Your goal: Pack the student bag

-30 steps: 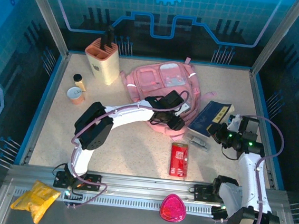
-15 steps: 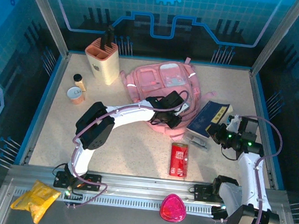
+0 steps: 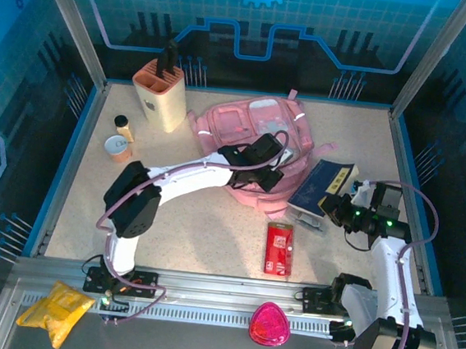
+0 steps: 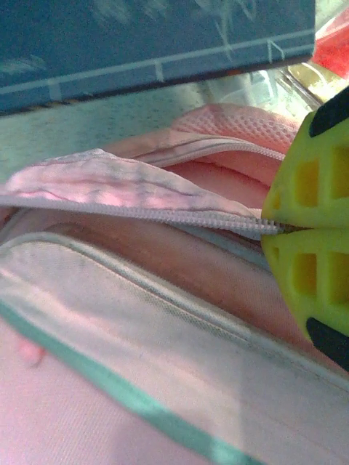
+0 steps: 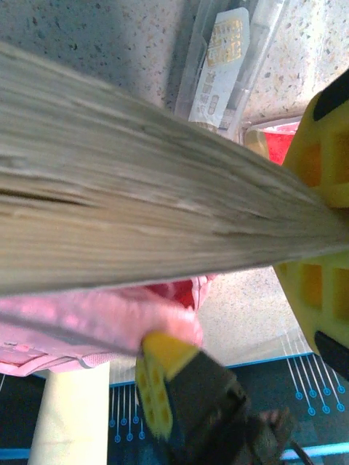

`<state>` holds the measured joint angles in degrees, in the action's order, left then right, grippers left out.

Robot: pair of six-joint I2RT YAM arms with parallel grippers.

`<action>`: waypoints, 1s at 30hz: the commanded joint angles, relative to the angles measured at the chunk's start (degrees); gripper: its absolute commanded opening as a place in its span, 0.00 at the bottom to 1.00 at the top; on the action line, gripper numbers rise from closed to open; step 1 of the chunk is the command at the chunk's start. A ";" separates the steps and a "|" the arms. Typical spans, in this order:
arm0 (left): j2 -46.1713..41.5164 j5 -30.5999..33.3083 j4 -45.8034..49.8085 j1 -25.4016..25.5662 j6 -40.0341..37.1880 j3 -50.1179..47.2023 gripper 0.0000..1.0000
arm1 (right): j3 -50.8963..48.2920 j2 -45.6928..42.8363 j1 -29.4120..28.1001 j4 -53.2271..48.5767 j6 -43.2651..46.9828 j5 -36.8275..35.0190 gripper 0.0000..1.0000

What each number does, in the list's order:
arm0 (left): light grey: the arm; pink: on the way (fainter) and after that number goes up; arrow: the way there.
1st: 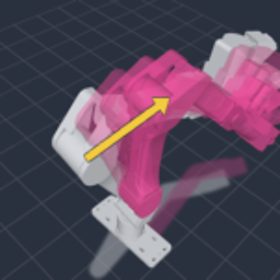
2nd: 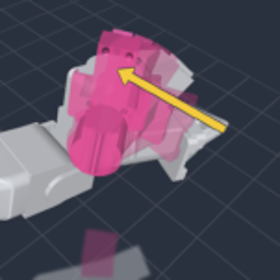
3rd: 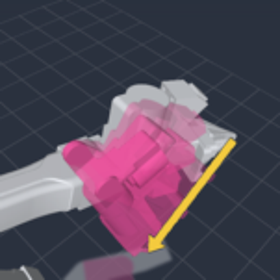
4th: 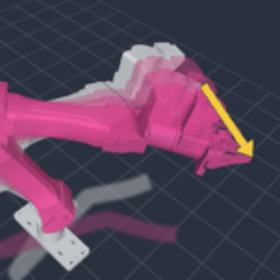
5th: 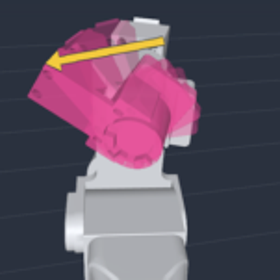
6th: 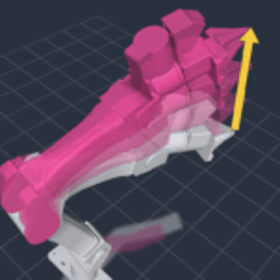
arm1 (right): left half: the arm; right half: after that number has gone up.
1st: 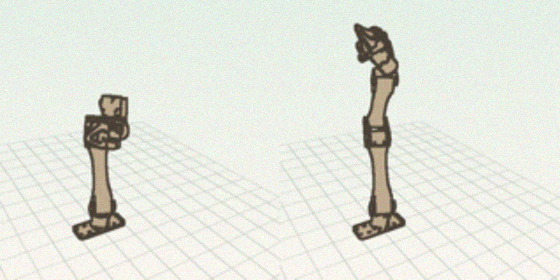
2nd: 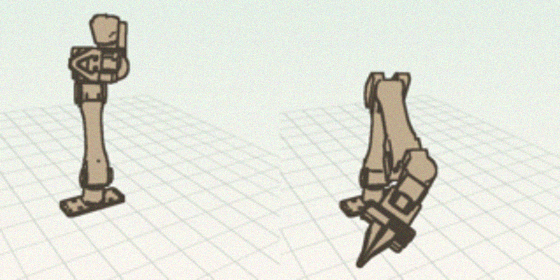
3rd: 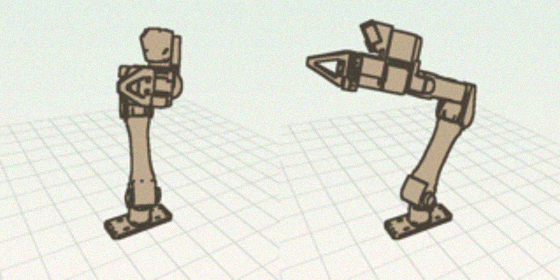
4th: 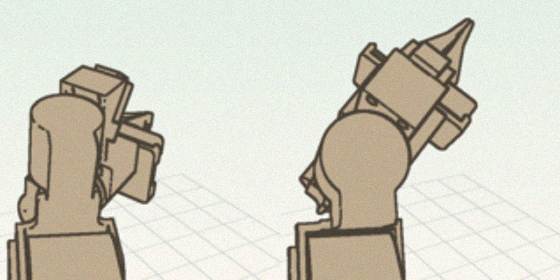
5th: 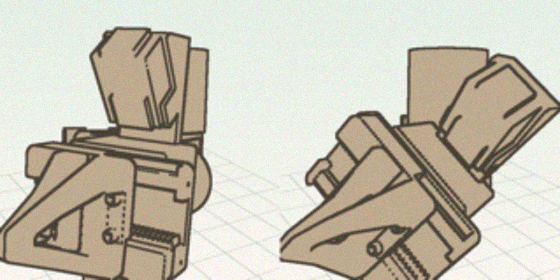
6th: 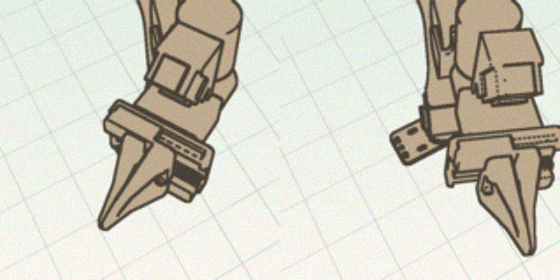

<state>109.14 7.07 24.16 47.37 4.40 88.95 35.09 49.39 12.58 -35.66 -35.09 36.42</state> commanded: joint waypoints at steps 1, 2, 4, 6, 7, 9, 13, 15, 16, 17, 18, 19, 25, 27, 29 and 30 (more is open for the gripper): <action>-6.58 5.99 -0.11 -0.05 0.41 0.67 0.00 | 1.72 0.48 -2.39 -0.29 -0.35 2.95 0.00; -7.73 6.61 -0.07 -0.07 -0.09 0.70 0.00 | 1.65 0.62 -3.81 0.38 -0.82 2.95 0.00; -9.59 7.60 -0.13 -0.04 -1.22 0.58 0.00 | 1.13 1.02 -7.37 2.99 -2.72 2.45 0.00; -11.30 9.54 0.05 -0.08 -2.04 0.37 0.00 | 1.02 2.69 -11.19 6.03 -4.45 2.95 0.00; -11.93 10.38 0.19 -0.02 -2.33 0.32 0.00 | 1.37 3.99 -12.48 7.14 -4.90 3.89 0.00; -13.26 10.95 0.35 -0.05 -3.90 0.08 0.00 | 2.15 7.27 -16.11 9.86 -5.69 5.23 0.00; -14.60 14.57 2.51 -0.03 -4.52 0.69 0.00 | 2.22 14.65 -23.18 21.61 -10.37 7.10 0.00; -15.92 15.67 2.61 -0.06 -4.77 -0.16 0.00 | 2.98 18.94 -25.05 27.86 -13.04 7.77 0.00; -16.51 16.50 2.44 -0.15 -4.91 -0.87 0.00 | 3.26 20.35 -25.60 30.28 -13.77 7.61 0.00; -17.24 17.42 2.21 -0.21 -4.73 -1.62 0.00 | 3.51 21.84 -26.14 33.30 -14.23 6.92 0.00; -18.00 17.86 2.33 -0.34 -4.30 -2.28 0.00 | 3.86 23.70 -26.63 35.78 -14.48 6.06 0.00; -18.48 17.85 2.38 -0.50 -3.77 -2.71 0.00 | 4.61 25.49 -26.87 37.34 -14.54 5.68 0.00; -20.16 17.87 1.81 -1.07 -1.34 -4.89 0.00 | 13.02 41.00 -28.41 42.88 -14.17 7.21 0.04; -19.47 19.18 2.17 -1.34 0.08 -4.74 0.00 | 14.91 44.66 -28.60 42.74 -13.38 4.82 0.07; -18.94 20.14 2.58 -1.65 1.76 -4.25 0.00 | 17.82 47.54 -28.56 41.17 -12.30 3.36 0.15; -18.70 20.05 2.24 -1.80 2.50 -4.24 0.00 | 18.80 48.85 -28.55 40.52 -11.97 3.12 0.19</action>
<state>91.88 24.12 28.05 46.04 3.29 83.99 49.98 95.57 -15.33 2.48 -48.42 40.45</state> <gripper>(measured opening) 0.054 0.166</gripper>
